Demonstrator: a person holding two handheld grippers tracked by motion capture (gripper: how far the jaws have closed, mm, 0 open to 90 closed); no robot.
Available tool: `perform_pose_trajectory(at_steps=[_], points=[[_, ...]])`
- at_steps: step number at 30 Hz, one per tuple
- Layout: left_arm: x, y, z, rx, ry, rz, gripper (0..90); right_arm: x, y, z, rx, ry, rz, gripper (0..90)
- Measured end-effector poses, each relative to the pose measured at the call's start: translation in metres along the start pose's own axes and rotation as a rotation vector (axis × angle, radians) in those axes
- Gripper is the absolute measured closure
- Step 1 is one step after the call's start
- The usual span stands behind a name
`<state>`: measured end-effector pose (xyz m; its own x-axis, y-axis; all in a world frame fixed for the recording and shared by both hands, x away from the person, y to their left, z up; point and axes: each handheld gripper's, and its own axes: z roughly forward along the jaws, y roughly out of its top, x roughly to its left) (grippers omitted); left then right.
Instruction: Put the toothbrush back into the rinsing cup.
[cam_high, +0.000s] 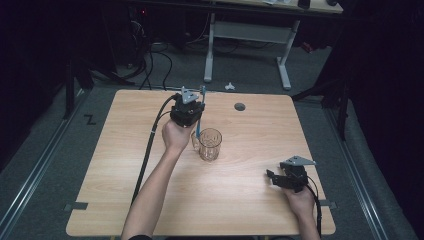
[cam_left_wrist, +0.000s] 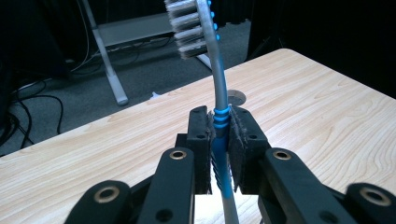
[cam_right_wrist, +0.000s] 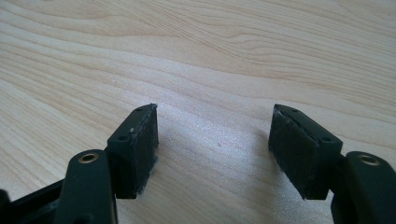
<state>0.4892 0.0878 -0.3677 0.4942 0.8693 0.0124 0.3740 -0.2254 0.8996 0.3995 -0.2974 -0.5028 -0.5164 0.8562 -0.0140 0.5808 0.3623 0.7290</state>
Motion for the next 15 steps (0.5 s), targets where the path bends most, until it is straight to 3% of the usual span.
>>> perform_pose_trajectory(at_steps=[15], points=[[-0.0011,0.0002,-0.0071,0.024,-0.036,0.017,78.8,0.0001,0.0,0.0,0.0,-0.001,0.001,33.5]])
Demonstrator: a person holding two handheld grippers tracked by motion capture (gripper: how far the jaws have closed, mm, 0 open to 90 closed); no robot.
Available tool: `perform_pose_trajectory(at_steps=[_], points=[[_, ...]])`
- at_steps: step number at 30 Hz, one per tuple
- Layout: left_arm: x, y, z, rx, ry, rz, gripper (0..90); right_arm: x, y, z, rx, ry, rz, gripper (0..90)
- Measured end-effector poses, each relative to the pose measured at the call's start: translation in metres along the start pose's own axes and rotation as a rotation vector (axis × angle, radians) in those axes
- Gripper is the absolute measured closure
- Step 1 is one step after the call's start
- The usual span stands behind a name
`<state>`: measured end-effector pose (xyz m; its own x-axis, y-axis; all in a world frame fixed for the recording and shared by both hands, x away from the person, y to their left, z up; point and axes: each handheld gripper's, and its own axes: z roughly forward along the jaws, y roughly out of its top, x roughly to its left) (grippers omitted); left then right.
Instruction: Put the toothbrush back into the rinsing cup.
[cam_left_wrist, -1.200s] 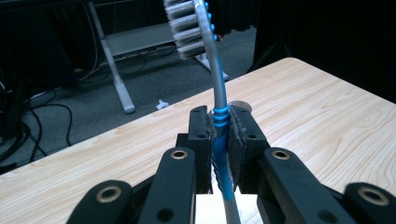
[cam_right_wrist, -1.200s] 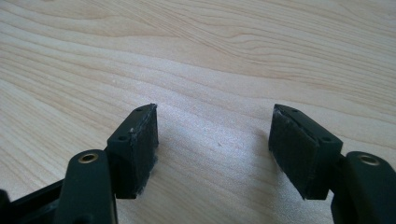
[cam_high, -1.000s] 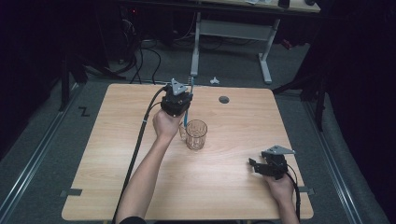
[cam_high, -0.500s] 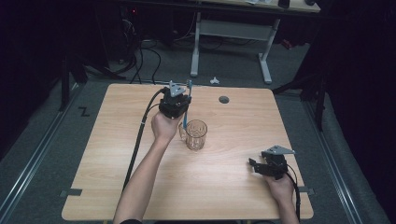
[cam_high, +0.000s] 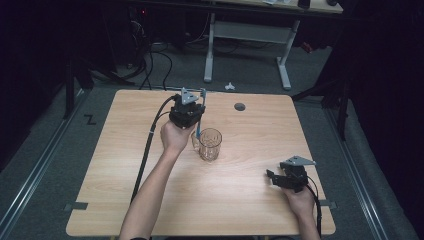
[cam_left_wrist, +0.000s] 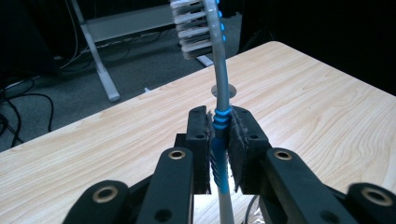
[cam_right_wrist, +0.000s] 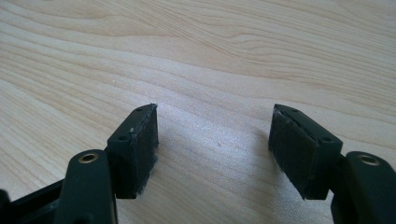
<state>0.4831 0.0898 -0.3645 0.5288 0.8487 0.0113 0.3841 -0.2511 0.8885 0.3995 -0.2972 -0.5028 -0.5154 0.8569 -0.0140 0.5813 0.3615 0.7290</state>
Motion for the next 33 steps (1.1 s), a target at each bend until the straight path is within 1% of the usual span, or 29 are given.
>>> perform_pose_trajectory(at_steps=[2,5,6,11,15,17,23,28,33], points=[[0.0003,0.0003,-0.0012,0.006,-0.01,-0.003,78.6,0.0,0.0,0.0,0.0,0.0,0.0,33.5],[0.0008,0.0003,-0.0023,0.01,-0.006,-0.002,78.6,0.0,0.0,0.0,0.0,0.0,0.0,33.6],[0.0013,0.0003,-0.0032,0.016,-0.013,-0.009,78.6,0.0,0.0,0.0,0.0,0.0,0.0,33.5],[0.0022,-0.0002,-0.0053,0.033,-0.004,0.0,78.8,0.0,0.0,0.0,0.0,0.0,0.0,33.5],[0.0025,-0.0012,-0.0069,0.046,-0.014,-0.006,78.9,0.0,0.0,0.0,0.0,0.001,-0.001,33.5],[0.0029,-0.0014,-0.0074,0.048,-0.011,-0.003,78.9,0.0,0.0,0.0,0.0,0.0,-0.001,33.5],[0.0043,-0.0025,-0.008,0.069,-0.023,-0.012,79.0,0.0,0.0,0.0,0.0,0.0,-0.001,33.5],[0.0052,-0.0043,-0.0083,0.083,-0.026,-0.013,79.1,0.0,0.0,0.0,0.0,0.0,-0.001,33.5],[0.008,-0.0077,-0.0092,0.092,-0.028,-0.023,79.2,0.0,0.0,0.0,0.0,0.0,-0.001,33.5]])
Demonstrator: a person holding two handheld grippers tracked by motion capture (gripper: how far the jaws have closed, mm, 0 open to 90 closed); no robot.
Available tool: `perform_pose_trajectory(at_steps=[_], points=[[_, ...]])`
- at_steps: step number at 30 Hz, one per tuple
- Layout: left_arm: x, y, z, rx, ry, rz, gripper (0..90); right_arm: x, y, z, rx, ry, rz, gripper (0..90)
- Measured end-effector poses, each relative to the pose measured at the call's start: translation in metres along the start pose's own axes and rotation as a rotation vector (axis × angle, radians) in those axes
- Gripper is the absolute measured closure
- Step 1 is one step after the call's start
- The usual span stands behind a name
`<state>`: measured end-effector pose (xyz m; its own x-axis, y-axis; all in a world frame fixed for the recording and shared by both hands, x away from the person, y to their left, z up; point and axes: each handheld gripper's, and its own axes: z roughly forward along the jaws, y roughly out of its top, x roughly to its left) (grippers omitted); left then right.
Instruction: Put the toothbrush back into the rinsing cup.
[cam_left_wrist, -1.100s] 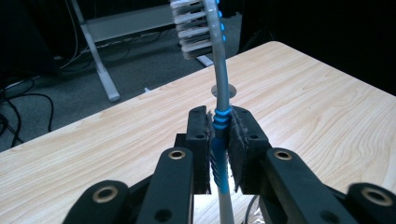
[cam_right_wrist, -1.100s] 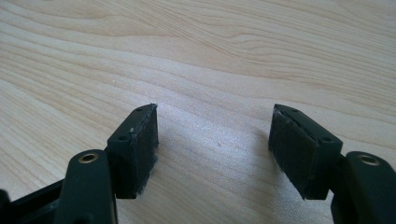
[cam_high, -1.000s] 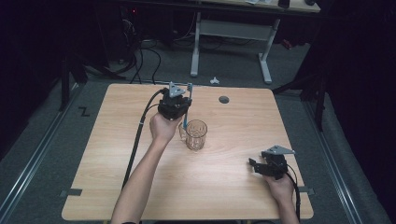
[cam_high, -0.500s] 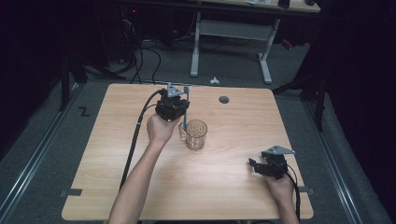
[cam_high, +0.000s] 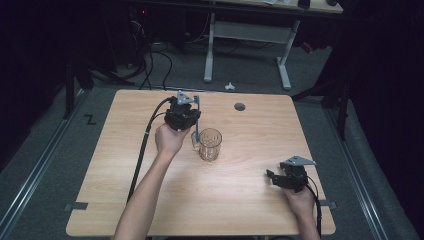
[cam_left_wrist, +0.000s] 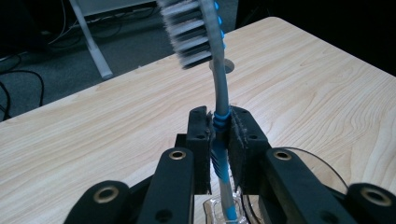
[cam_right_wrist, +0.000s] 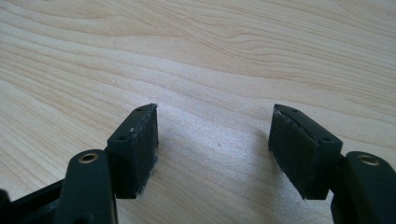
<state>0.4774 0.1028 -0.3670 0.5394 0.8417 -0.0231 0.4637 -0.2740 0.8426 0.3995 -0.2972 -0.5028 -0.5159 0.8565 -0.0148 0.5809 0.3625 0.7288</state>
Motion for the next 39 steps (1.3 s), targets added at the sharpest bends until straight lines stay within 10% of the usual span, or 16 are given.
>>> perform_pose_trajectory(at_steps=[39], points=[[0.001,-0.024,0.001,-0.043,0.008,-0.032,80.2,0.0,0.0,0.0,0.001,-0.003,-0.003,33.6]])
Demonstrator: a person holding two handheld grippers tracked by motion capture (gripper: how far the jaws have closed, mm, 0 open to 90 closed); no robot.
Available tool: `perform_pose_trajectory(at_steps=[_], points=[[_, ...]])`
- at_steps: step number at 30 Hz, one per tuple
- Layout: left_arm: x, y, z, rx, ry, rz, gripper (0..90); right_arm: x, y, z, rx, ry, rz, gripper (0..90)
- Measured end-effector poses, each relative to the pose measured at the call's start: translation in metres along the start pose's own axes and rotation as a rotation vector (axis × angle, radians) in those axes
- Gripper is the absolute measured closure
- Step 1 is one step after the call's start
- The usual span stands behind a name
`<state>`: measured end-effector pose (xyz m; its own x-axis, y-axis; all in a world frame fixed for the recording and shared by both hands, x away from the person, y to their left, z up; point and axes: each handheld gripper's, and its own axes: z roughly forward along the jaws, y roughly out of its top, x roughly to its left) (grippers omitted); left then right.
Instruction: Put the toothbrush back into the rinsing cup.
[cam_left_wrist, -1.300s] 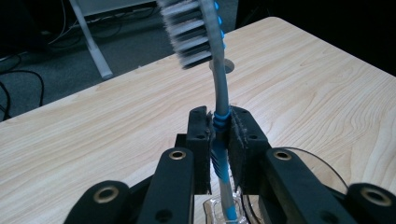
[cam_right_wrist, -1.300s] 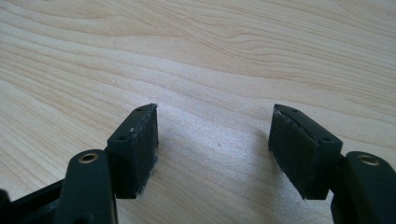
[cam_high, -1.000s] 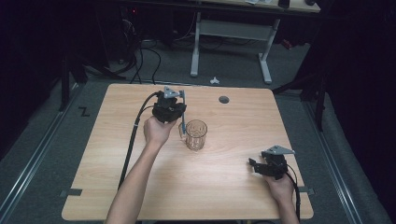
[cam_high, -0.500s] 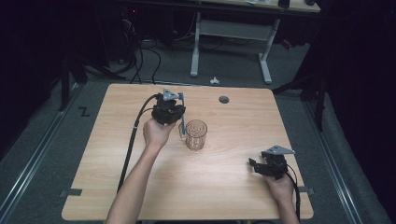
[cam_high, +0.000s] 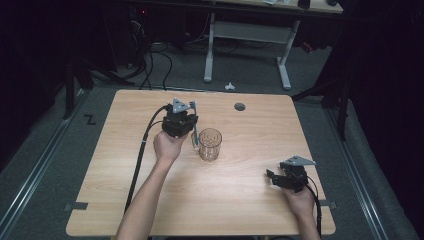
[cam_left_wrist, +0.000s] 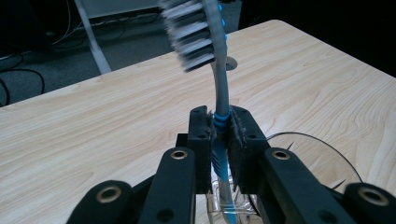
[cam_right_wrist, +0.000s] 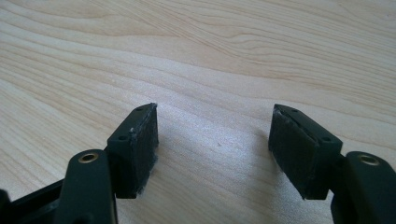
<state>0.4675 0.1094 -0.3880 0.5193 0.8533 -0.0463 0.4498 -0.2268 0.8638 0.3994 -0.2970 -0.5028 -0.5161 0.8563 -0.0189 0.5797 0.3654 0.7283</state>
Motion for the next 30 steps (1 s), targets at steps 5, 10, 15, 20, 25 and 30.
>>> perform_pose_trajectory(at_steps=[5,10,15,20,25,30], points=[[-0.002,-0.003,0.002,-0.008,-0.001,-0.002,80.3,0.0,0.0,0.0,0.0,0.0,0.0,33.6],[-0.003,-0.007,0.005,-0.014,0.005,0.002,80.3,0.0,0.0,0.0,0.0,0.0,0.0,33.6],[-0.004,-0.011,0.006,-0.023,0.014,0.008,80.3,0.0,0.0,0.0,0.0,0.0,0.0,33.6],[-0.004,-0.013,0.007,-0.024,0.02,0.013,80.3,0.0,0.0,0.0,0.0,0.0,0.0,33.6],[-0.006,-0.017,0.008,-0.035,0.025,0.021,80.3,0.0,0.0,0.0,0.0,0.0,-0.001,33.6],[-0.008,-0.018,0.009,-0.031,0.025,0.031,80.3,0.0,0.0,0.0,0.0,0.0,0.0,33.6]])
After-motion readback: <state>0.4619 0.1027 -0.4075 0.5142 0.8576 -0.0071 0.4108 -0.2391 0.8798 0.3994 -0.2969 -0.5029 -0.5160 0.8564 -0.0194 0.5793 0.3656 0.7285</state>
